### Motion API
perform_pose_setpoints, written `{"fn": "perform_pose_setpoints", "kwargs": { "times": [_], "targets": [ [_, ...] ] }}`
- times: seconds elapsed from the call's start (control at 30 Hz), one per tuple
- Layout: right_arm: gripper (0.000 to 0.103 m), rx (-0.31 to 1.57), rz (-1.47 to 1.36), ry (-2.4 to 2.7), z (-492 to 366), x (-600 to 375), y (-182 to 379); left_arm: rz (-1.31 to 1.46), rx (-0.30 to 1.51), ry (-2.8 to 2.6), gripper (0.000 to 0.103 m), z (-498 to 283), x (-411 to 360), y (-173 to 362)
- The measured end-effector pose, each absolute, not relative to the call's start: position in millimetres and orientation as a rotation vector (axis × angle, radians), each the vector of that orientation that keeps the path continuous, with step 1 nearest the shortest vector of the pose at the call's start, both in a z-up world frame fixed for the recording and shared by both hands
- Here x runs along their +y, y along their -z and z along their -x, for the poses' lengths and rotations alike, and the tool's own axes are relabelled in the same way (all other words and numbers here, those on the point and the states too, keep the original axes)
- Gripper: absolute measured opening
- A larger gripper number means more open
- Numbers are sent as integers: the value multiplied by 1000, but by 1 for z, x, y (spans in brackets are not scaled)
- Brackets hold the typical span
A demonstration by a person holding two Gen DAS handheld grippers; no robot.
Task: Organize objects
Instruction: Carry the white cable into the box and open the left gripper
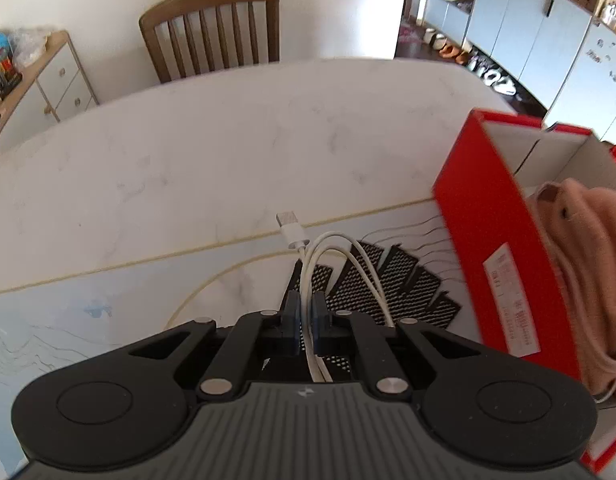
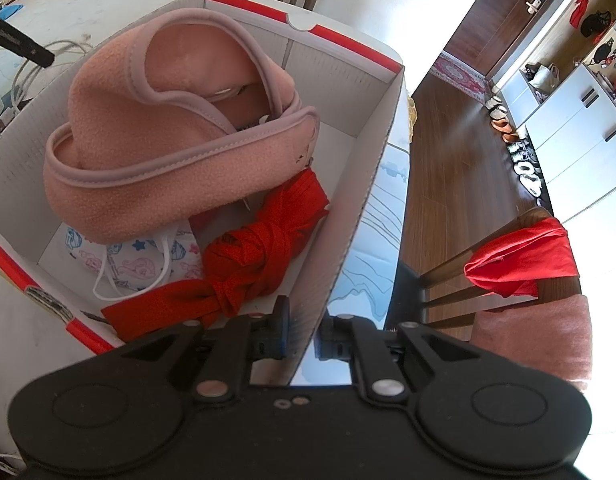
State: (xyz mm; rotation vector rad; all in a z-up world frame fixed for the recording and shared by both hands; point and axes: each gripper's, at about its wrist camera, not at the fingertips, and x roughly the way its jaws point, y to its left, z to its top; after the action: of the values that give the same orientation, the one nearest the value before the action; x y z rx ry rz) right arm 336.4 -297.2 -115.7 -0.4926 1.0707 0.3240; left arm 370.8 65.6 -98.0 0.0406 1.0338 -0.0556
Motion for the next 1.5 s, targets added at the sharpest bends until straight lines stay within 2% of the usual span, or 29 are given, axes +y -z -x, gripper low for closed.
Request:
{"fn": "perform_pose_setpoints", "kwargs": {
  "times": [0.5,0.77,1.03,1.5],
  "targets": [
    [11,1070,491,-323,-336,-297,115,-35,859,219,4,-338,43,-10],
    [10,1067,493,-323,-337,-296,115,-27,822,379,4,-330,-2,-47],
    [10,1065,493,-326,-337,-297,114,-23,854,537,4,-333,-67,-35],
    [10,1062,494,-328,-336,-297,114,-154,1003,624,4,-325,-136,49]
  ]
}}
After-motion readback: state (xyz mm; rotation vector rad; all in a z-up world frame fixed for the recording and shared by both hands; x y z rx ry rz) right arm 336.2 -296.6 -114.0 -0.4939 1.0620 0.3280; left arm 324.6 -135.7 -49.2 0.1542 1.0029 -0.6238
